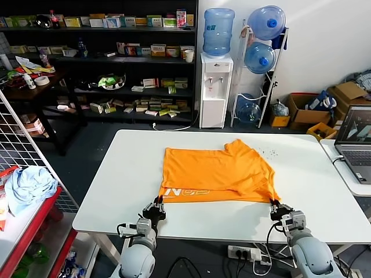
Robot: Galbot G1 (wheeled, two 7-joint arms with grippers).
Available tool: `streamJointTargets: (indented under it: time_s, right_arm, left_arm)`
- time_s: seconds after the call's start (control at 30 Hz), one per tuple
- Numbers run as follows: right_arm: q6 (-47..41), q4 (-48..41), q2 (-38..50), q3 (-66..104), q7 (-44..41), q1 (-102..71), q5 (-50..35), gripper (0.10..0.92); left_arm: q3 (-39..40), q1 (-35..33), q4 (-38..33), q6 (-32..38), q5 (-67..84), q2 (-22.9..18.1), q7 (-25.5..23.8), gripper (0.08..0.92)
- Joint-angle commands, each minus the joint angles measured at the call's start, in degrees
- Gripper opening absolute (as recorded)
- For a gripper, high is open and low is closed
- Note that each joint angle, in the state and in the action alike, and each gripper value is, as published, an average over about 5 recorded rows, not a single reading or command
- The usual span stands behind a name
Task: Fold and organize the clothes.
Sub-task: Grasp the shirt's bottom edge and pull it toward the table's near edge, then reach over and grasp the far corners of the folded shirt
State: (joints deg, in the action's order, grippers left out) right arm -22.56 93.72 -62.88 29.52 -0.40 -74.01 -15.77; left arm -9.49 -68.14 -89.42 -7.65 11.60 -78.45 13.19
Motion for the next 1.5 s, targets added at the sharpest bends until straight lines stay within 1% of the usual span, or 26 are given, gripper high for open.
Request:
streamJointTargets:
  time_s: [0.03,0.1,0.4,0.6,0.67,0.73,0.83,1.1,1.2,1.3,1.43,1.5]
  right_arm:
    - [-1.4,5.5,0.8,0.2,0.5,-3.9,-0.1,0.129]
    - [-2.0,8.0,1.7,0.5,0.9,-6.1,-0.2,0.129]
    - [-5.0,17.1,4.8,1.5,2.5,-15.5,-0.3,0.129]
    - [-6.2,20.0,5.2,2.2,3.3,-19.3,0.0,0.129]
    - [-6.6,20.6,5.1,2.4,3.5,-19.7,0.1,0.141]
    - [-7.0,21.3,5.1,2.5,3.7,-19.8,0.2,0.18]
    - [-7.8,22.2,5.4,2.8,4.1,-19.8,0.1,0.263]
    - [-8.0,25.5,7.1,6.1,5.3,-19.4,-4.6,0.488]
    - [-5.1,24.9,7.6,6.2,5.9,-16.0,-7.6,0.575]
    - [-1.5,20.9,8.2,5.1,5.8,-10.5,-10.5,0.662]
    - [-0.2,14.0,8.8,3.1,3.0,-2.4,-13.3,0.774]
    - [-1.2,11.1,9.0,2.2,0.8,1.6,-13.7,0.803]
  left_arm:
    - [0.1,-2.7,-5.0,-0.7,1.0,1.3,0.3,0.118]
    - [0.2,-4.0,-6.9,-1.1,1.9,2.1,0.4,0.092]
    - [0.8,-11.6,-16.2,-2.7,3.4,5.8,1.2,0.09]
    - [0.7,-17.4,-19.4,-3.9,2.5,7.1,1.2,0.09]
    - [0.5,-18.3,-20.2,-4.4,2.0,7.2,0.7,0.09]
    - [0.3,-18.7,-21.0,-5.0,1.7,7.3,0.3,0.096]
    - [-0.1,-18.8,-22.0,-5.5,1.7,7.4,0.4,0.149]
    - [-1.1,-17.8,-23.9,-5.2,0.7,7.8,0.0,0.381]
    - [-1.4,-14.3,-23.3,-4.8,0.7,7.5,-0.5,0.467]
    - [-1.0,-9.3,-20.7,-4.7,1.8,7.2,-1.0,0.554]
    - [0.6,-2.3,-13.9,-4.1,3.9,7.2,-1.4,0.666]
    - [1.5,1.6,-10.0,-3.8,4.8,7.1,-1.6,0.727]
